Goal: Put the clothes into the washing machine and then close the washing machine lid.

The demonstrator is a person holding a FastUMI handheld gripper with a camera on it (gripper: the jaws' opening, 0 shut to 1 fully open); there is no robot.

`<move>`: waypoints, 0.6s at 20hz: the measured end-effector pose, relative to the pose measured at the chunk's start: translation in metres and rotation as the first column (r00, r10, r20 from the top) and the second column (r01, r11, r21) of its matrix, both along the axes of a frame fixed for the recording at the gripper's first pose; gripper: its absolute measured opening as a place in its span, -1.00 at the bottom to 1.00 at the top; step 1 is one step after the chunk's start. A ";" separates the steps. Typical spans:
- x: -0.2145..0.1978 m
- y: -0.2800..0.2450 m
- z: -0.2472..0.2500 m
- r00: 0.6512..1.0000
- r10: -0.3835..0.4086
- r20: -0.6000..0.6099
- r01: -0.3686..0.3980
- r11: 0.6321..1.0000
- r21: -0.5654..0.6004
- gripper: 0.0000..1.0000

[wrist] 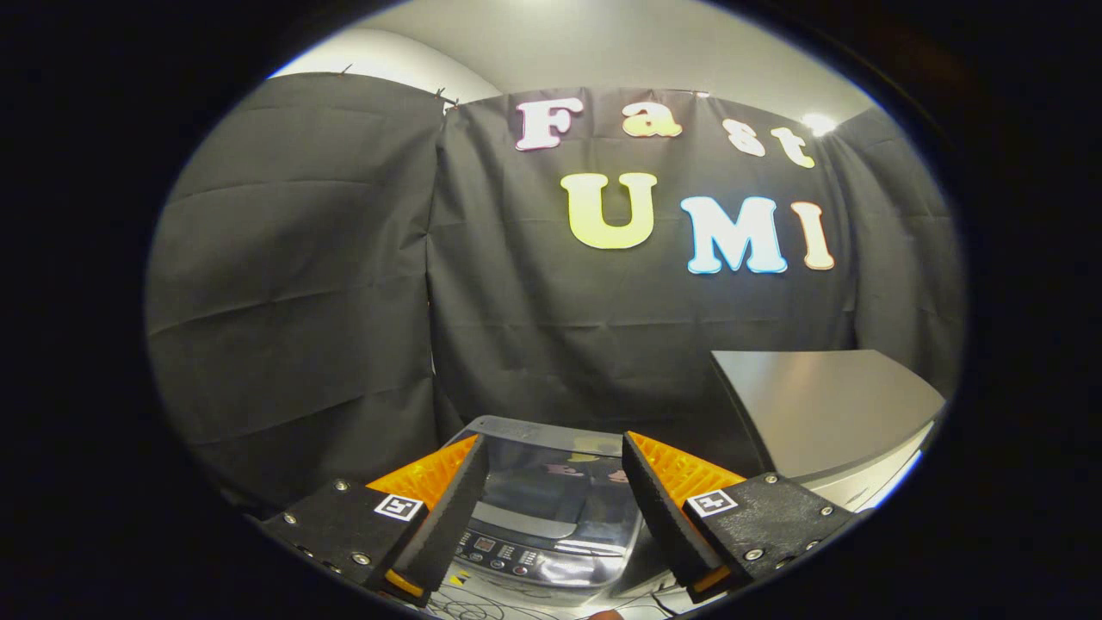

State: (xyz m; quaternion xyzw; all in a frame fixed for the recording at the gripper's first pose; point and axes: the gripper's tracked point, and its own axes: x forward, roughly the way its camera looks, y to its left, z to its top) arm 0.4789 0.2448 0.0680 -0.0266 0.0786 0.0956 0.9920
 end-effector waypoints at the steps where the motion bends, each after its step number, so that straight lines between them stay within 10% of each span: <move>1: -0.002 -0.003 0.001 1.000 0.000 0.009 0.000 1.000 -0.005 0.91; 12: -0.031 -0.038 0.014 0.995 -0.058 0.081 0.059 0.998 -0.004 0.91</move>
